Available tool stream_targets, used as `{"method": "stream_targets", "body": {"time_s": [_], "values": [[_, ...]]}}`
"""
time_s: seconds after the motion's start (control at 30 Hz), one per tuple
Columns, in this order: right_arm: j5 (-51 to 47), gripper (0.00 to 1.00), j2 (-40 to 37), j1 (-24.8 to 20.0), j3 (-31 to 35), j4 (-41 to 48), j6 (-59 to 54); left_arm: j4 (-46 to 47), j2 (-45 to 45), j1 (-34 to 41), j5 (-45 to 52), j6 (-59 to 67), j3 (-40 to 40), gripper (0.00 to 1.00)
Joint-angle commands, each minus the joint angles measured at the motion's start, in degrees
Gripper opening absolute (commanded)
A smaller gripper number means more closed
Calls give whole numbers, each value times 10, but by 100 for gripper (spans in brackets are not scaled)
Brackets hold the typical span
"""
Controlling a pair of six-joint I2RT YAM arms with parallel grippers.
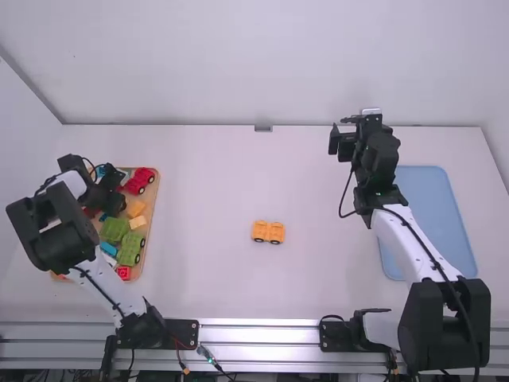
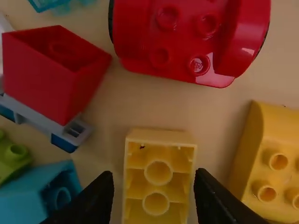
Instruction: Assemble lego blocks to make yellow taxi
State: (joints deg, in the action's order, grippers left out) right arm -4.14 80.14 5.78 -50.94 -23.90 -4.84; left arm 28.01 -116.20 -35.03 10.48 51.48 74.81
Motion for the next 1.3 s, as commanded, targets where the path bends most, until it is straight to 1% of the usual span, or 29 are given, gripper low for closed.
{"method": "stream_targets", "body": {"time_s": [0.0, 0.1, 0.13, 0.17, 0.2, 0.27, 0.33, 0.37, 0.4, 0.47, 0.5, 0.53, 0.57, 0.63, 0.67, 0.73, 0.8, 0.83, 0.87, 0.97, 1.0, 1.03, 1.1, 1.13, 1.17, 1.2, 1.27], "values": [[-2, 99, 5, 3, -24, 2, 3, -6, -1, 1, 4, -7, -26, 45], [-2, 99, 5, 3, -24, 3, 3, -21, -1, 2, 5, -7, -41, 39], [-2, 99, 4, 3, -24, 3, 3, -26, -1, 1, 5, -7, -46, 30], [-2, 99, 4, 3, -24, 3, 3, -26, -1, 1, 5, -7, -46, 30], [-2, 99, 4, 3, -24, 2, 4, -32, -1, 1, 5, -11, -47, 22], [-2, 99, 4, 3, -24, 1, 4, -40, -1, 1, 5, -29, -43, 16], [-1, 99, 4, 3, -24, -2, 4, -45, -1, -1, 5, -79, -26, 14], [-1, 99, 4, 3, -24, -3, 4, -45, -1, -2, 5, -84, -24, 14], [0, 99, 4, 3, -24, -6, 10, -38, -1, -3, 7, -121, -6, 14], [8, 99, 4, 3, -24, -10, 27, -20, -1, -1, 7, -153, 17, 14], [21, 99, 4, 3, -24, -14, 36, -6, 0, 1, 7, -164, 30, 12], [58, 99, 5, 3, -24, -20, 37, 26, 1, 3, 19, -174, 55, 9], [58, 99, 5, 3, -24, -20, 37, 26, 1, 3, 19, -174, 55, 9], [145, 99, 10, 3, -24, -44, 34, 72, 12, 7, 75, -172, 88, 6], [151, 99, 11, 3, -24, -46, 34, 73, 13, 7, 78, -172, 89, 6], [212, 99, 34, 1, -24, -80, 37, 69, 37, 15, 134, -165, 91, 3], [242, 99, 55, -4, -28, -99, 49, 64, 53, 21, 175, -155, 89, 3], [276, 99, 83, -10, -38, -116, 74, 55, 75, 30, 212, -150, 80, 2], [296, 99, 99, -14, -46, -121, 85, 48, 86, 35, 228, -148, 73, 2], [426, 99, 180, -21, -104, -133, 121, 6, 150, 70, 297, -144, 21, 2], [445, 99, 191, -20, -114, -133, 125, -3, 160, 78, 309, -141, 11, 2], [513, 99, 230, -16, -151, -132, 125, -39, 187, 109, 360, -135, -25, 2], [561, 99, 257, -10, -179, -132, 125, -69, 201, 135, 405, -136, -50, 1], [602, 99, 280, -3, -203, -132, 125, -97, 210, 160, 443, -136, -71, 1], [663, 99, 313, 10, -240, -132, 123, -149, 213, 199, 496, -136, -97, 1], [669, 99, 317, 11, -244, -132, 124, -156, 213, 203, 502, -137, -100, 1], [775, 99, 365, 33, -302, -132, 124, -280, 209, 265, 580, -176, -140, 1]]}}
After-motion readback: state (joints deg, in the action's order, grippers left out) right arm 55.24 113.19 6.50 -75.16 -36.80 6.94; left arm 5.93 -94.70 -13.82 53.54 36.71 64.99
